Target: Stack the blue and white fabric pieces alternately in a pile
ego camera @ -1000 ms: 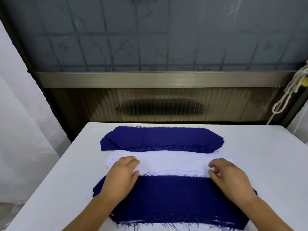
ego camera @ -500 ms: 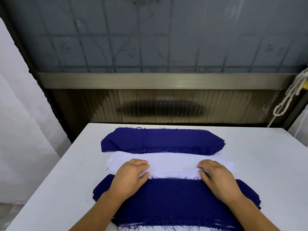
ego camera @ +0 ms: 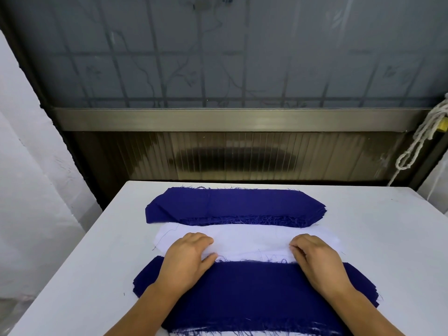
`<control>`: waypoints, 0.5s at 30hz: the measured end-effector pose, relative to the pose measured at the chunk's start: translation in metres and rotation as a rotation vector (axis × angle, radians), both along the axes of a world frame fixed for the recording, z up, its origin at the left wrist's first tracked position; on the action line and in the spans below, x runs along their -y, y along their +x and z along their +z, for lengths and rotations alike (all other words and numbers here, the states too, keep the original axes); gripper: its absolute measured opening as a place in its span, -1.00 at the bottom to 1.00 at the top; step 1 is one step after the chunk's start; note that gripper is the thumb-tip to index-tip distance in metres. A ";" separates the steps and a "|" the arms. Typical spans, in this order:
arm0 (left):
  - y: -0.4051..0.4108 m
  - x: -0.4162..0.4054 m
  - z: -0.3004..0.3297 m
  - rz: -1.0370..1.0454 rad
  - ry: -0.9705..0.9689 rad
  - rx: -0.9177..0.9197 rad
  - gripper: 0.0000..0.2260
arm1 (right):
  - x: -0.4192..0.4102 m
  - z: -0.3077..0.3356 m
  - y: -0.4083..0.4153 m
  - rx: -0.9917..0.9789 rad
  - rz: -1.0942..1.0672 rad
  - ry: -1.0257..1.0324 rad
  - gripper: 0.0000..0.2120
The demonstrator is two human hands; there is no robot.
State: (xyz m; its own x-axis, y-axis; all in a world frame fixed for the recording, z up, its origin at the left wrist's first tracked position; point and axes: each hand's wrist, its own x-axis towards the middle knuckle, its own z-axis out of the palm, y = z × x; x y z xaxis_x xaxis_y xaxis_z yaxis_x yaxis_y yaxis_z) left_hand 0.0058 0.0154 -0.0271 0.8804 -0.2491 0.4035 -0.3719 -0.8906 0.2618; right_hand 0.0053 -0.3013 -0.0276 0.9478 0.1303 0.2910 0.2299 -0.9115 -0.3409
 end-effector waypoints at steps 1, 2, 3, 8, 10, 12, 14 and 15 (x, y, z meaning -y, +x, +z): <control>0.000 0.000 0.000 0.001 -0.003 -0.002 -0.78 | 0.001 0.000 0.000 0.002 0.002 0.015 -0.92; 0.000 0.001 0.001 -0.008 -0.010 -0.004 -0.83 | 0.001 0.000 0.000 0.002 0.004 0.033 -0.92; 0.000 0.000 0.001 -0.022 -0.013 -0.004 -0.91 | 0.002 0.000 0.001 0.001 0.006 0.054 -0.92; 0.001 -0.001 -0.002 -0.022 -0.009 0.015 -0.89 | 0.003 -0.003 0.005 -0.035 -0.012 0.154 -0.90; 0.000 0.000 -0.002 -0.001 -0.018 0.005 -0.88 | 0.002 -0.004 0.006 -0.037 -0.018 0.133 -0.88; 0.000 0.000 -0.003 0.019 -0.034 0.003 -0.90 | 0.002 -0.004 0.006 -0.035 -0.029 0.131 -0.88; 0.000 -0.001 -0.003 0.037 -0.075 -0.016 -0.90 | 0.003 -0.003 0.006 -0.039 -0.033 0.142 -0.88; 0.001 -0.001 -0.003 0.045 -0.096 -0.031 -0.92 | 0.003 -0.003 0.006 -0.046 -0.032 0.142 -0.87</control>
State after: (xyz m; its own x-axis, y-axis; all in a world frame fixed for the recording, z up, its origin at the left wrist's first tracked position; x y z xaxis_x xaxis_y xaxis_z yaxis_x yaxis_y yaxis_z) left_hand 0.0064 0.0169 -0.0300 0.9023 -0.1707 0.3959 -0.3225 -0.8766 0.3571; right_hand 0.0116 -0.3042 -0.0304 0.9635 0.0604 0.2609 0.1829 -0.8601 -0.4762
